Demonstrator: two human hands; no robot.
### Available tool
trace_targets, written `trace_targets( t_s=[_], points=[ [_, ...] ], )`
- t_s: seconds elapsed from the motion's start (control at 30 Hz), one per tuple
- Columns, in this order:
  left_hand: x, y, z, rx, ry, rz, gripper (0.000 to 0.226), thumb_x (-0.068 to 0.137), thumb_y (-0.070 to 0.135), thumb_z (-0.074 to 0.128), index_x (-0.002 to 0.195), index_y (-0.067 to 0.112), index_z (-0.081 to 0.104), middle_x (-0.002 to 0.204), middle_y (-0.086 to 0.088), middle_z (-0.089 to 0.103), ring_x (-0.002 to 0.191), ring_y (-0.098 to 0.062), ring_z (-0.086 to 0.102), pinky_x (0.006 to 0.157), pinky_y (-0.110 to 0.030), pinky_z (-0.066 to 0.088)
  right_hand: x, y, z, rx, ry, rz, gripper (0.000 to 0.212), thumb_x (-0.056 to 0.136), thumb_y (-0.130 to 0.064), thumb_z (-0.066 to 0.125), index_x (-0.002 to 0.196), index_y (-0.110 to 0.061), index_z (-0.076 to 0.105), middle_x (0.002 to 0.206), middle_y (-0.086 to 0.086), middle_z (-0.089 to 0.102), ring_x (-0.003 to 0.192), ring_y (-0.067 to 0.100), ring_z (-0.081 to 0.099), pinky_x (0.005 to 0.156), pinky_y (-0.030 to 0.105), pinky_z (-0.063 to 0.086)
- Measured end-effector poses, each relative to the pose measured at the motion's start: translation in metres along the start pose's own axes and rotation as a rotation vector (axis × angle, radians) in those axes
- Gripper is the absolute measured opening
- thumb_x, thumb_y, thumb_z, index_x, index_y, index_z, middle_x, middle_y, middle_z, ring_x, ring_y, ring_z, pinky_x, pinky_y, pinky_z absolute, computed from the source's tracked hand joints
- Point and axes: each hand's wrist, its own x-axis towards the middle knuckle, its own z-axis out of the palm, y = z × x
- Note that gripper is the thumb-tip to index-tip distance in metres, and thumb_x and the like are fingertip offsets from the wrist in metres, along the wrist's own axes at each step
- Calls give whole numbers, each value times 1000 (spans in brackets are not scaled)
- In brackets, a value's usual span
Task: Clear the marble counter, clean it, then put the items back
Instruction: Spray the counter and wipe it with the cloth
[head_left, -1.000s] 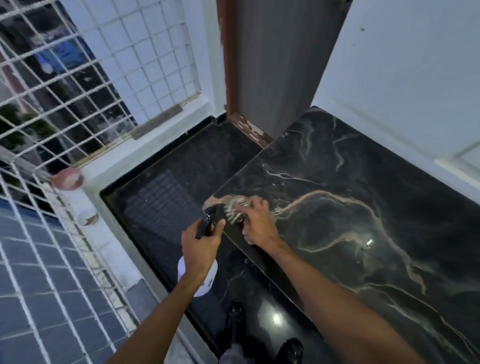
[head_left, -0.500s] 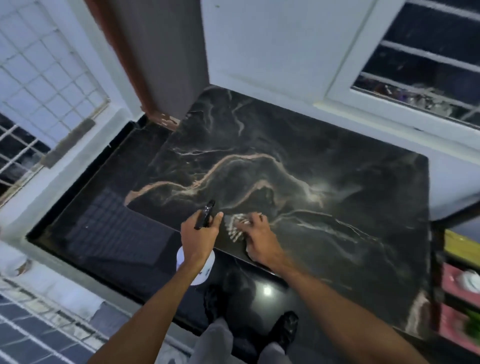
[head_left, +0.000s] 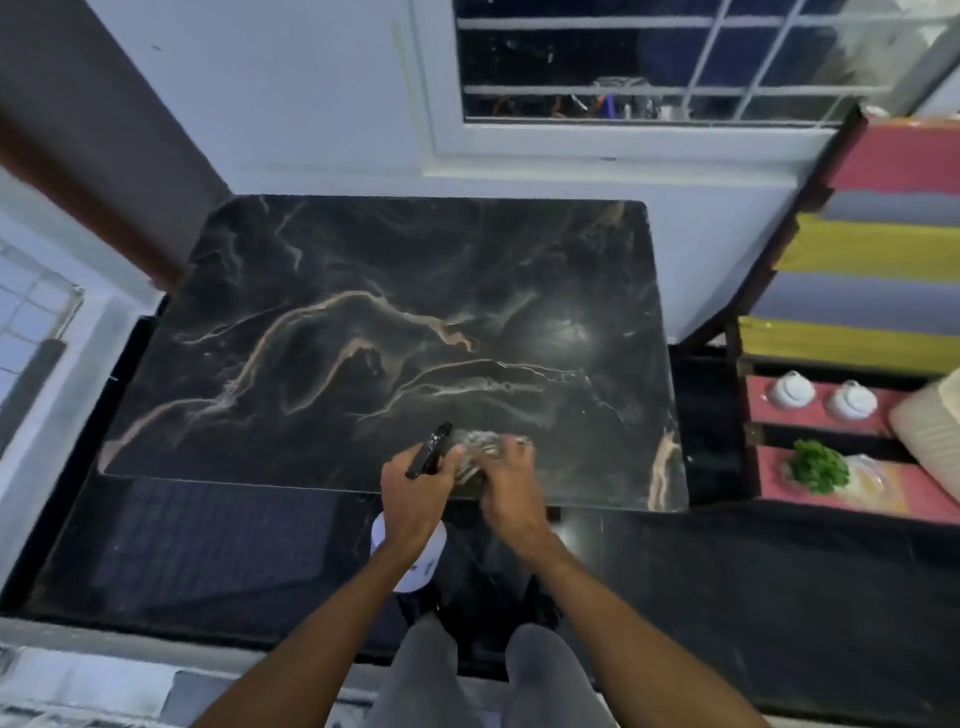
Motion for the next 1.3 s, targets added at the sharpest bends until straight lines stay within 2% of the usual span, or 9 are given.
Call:
trace_targets(
  t_s=[0.07, 0.17, 0.33, 0.53, 0.67, 0.73, 0.97, 1.17, 1.3],
  points=[
    [-9, 3, 10, 9, -25, 13, 38, 88, 23, 82, 60, 13, 59, 54, 2, 59, 51, -6, 54, 53, -14, 42, -14, 14, -5, -16, -21, -58, 74, 78, 5, 58, 139, -38, 53, 138, 5, 41, 121, 29, 39, 79, 37, 55],
    [-21, 7, 25, 0, -69, 14, 45, 90, 27, 81, 60, 4, 57, 52, -6, 54, 49, -10, 48, 55, -26, 44, -36, 77, -43, 65, 160, 252, 69, 77, 5, 59, 135, -33, 59, 138, 9, 43, 119, 30, 41, 90, 42, 54],
    [-35, 14, 52, -4, -154, 79, 48, 90, 28, 81, 59, 3, 54, 50, -8, 50, 49, -18, 47, 56, -36, 44, -54, 144, -83, 76, 368, 632, 57, 83, 6, 58, 133, -22, 62, 133, 12, 40, 114, 33, 37, 82, 44, 53],
    [-39, 26, 64, 37, -222, 151, 55, 92, 28, 79, 54, 12, 42, 46, 4, 40, 48, -19, 41, 55, -33, 38, -51, 115, -62, 11, 159, 220, 62, 83, -1, 57, 136, -32, 58, 132, 3, 41, 117, 21, 36, 85, 32, 52],
    [-22, 35, 51, 35, -163, 153, 52, 89, 30, 81, 55, 11, 47, 46, 7, 43, 45, -10, 42, 57, -28, 40, -18, 133, -82, 122, 325, 573, 57, 83, 3, 54, 131, -25, 63, 129, 9, 40, 113, 29, 37, 84, 44, 53],
    [-12, 37, 39, 1, -148, 134, 48, 88, 31, 82, 57, 15, 50, 46, 7, 47, 46, -8, 45, 59, -26, 43, 4, 119, -78, 33, 323, 586, 54, 85, 1, 56, 132, -25, 62, 131, 13, 39, 115, 36, 38, 86, 50, 53],
    [55, 30, -20, -82, -37, 146, 42, 87, 26, 84, 61, 7, 57, 55, -10, 58, 54, -22, 55, 64, -36, 49, 66, 12, -8, -10, 31, 35, 66, 83, -2, 55, 141, -34, 52, 141, 7, 37, 128, 31, 33, 92, 43, 54],
    [134, 15, -90, -168, 21, 121, 43, 89, 24, 82, 62, 3, 56, 52, -6, 53, 50, -16, 48, 58, -35, 45, 142, -16, -3, 23, 275, 442, 61, 82, -2, 52, 138, -26, 56, 129, 13, 38, 115, 34, 34, 93, 51, 50],
    [173, 13, -120, -123, 76, 171, 44, 88, 23, 83, 60, 8, 54, 50, 0, 52, 51, -13, 46, 57, -35, 44, 159, -119, 49, -33, -26, -47, 73, 78, -2, 51, 145, -33, 47, 139, 8, 37, 123, 32, 36, 95, 46, 52]
  ],
)
